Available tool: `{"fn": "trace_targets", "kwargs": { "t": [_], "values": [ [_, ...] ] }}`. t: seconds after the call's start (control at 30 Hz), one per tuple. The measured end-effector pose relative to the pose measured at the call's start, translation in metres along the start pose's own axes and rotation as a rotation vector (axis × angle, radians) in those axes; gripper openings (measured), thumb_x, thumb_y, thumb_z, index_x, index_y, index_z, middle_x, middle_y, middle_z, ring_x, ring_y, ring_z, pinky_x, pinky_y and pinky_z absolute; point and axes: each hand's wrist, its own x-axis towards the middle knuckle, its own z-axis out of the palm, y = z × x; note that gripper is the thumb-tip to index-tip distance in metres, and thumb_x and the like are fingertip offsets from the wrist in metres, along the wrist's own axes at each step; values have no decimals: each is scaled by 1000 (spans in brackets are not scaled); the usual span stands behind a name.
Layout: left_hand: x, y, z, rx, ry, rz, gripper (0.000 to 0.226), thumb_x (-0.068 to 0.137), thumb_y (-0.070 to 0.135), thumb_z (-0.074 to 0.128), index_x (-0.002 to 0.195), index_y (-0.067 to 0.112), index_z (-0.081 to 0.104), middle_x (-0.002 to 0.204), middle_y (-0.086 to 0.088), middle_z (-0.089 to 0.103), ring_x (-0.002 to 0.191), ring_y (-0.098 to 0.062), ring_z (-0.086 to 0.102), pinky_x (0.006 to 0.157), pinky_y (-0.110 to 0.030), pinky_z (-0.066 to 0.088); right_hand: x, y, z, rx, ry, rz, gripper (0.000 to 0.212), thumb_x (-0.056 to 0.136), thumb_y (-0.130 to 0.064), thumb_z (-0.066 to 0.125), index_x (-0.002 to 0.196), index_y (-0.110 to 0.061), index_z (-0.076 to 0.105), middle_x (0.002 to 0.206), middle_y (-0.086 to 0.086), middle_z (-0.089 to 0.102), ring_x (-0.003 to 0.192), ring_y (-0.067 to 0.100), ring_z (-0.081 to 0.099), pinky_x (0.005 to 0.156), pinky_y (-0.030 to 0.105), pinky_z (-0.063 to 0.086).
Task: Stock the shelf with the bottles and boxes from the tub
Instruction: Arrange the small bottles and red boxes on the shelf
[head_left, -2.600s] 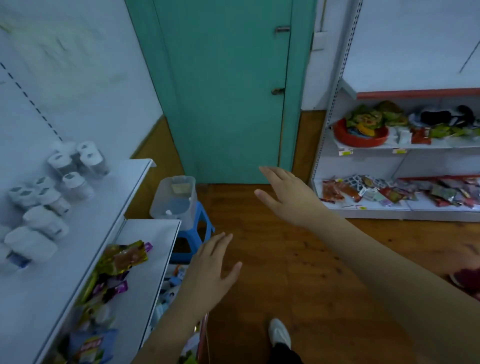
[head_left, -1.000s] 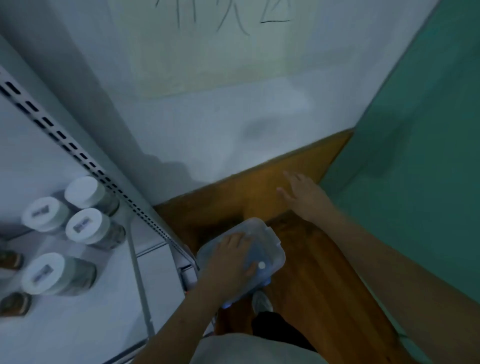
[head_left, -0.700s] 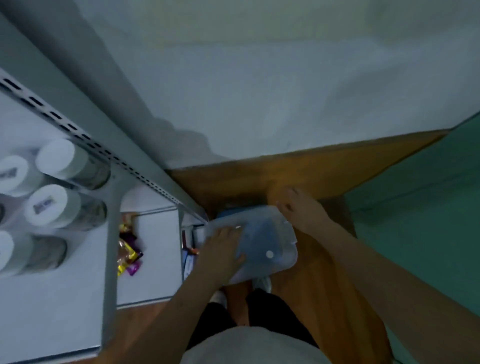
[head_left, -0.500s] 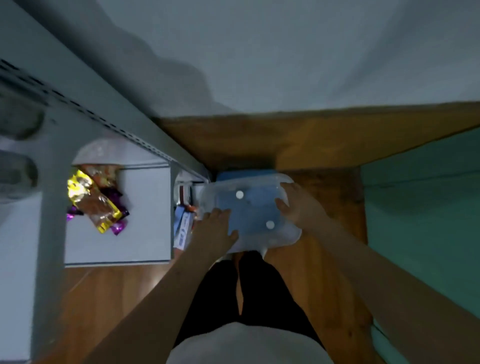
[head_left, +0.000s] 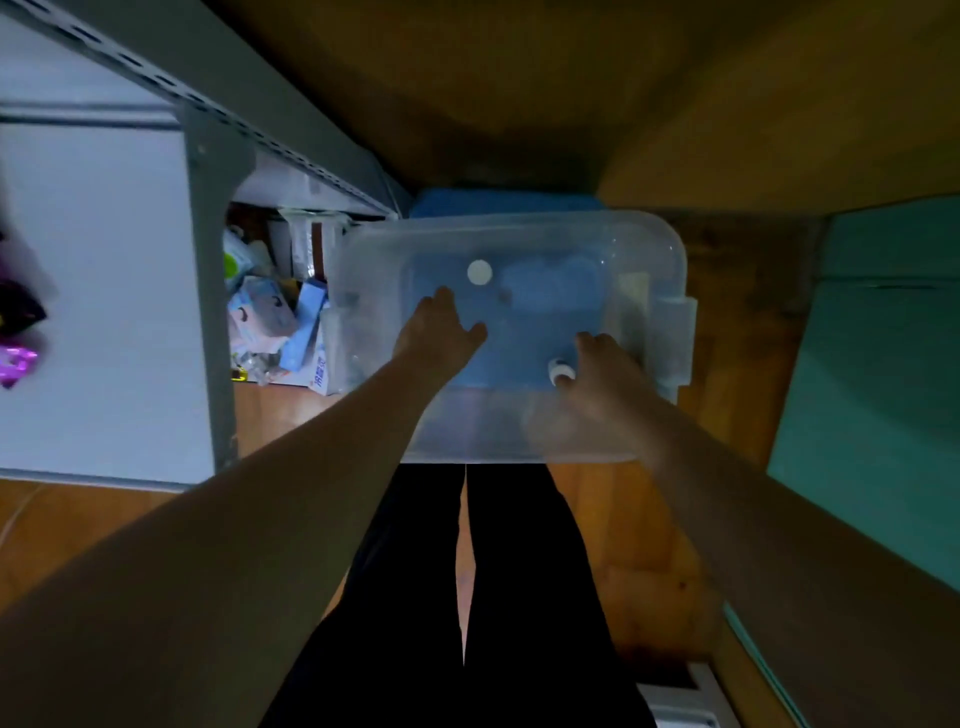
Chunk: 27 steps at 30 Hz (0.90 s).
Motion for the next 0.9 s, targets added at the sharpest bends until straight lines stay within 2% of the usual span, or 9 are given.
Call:
{"fn": "trace_targets", "kwargs": {
  "t": [0.17,0.23,0.3,0.4,0.5,0.57,0.67,0.8,0.9],
  "values": [
    [45,30,18,-325,159,-82,66,86,45,69,134,10,41,129,-12,53,109,-27,57,76,-29,44,35,2,21,35,-67,101,36,91,-26,63,118,-6,50,121,17,49,109,36,56,76,30,39],
    [60,38,21,-422,155,-131,57,86,43,66,129,12,45,121,-10,57,96,-23,59,69,-27,45,44,1,29,76,-40,87,28,85,-25,66,102,-10,51,113,19,54,104,35,59,70,27,36],
    [70,41,20,-584,115,-209,58,77,42,66,125,12,51,114,-10,61,96,-26,64,74,-30,55,49,0,34,81,-38,49,26,81,-24,68,93,-12,48,104,20,57,101,35,62,68,27,34],
    [79,39,17,-737,70,-266,51,71,30,68,116,11,56,109,-13,61,99,-32,66,83,-45,59,51,-3,39,69,-56,19,43,80,-21,73,116,-1,58,117,23,61,110,35,59,78,34,45],
    [72,37,16,-906,10,-278,21,89,3,64,108,8,56,101,-12,55,72,-21,62,61,-28,60,49,-3,41,82,-50,28,57,80,-23,74,128,1,54,127,21,57,119,34,54,92,33,45],
    [65,30,19,-922,-22,-261,10,91,0,62,94,9,58,100,-16,57,59,-15,63,48,-20,54,49,0,41,82,-69,30,50,87,-20,68,131,0,54,131,18,56,124,33,51,97,31,42],
    [50,17,18,-971,-76,-274,12,92,0,62,91,11,59,91,-15,62,46,-7,64,51,-20,53,41,2,36,126,-96,14,31,94,-9,54,123,-1,62,125,15,63,121,30,55,95,27,41],
    [9,15,4,-1111,-113,-307,16,92,-2,60,83,11,60,79,-12,61,56,-15,67,55,-20,54,16,-2,18,291,-44,-38,21,87,-12,62,106,-9,72,104,5,68,100,19,61,70,13,33],
    [-32,25,-13,-1187,-136,-289,15,91,-2,59,79,7,61,81,-12,61,74,-21,64,63,-21,57,-14,-11,-10,417,15,-88,26,86,-10,64,111,-14,71,117,0,68,111,17,60,72,10,30]
  ]
}}
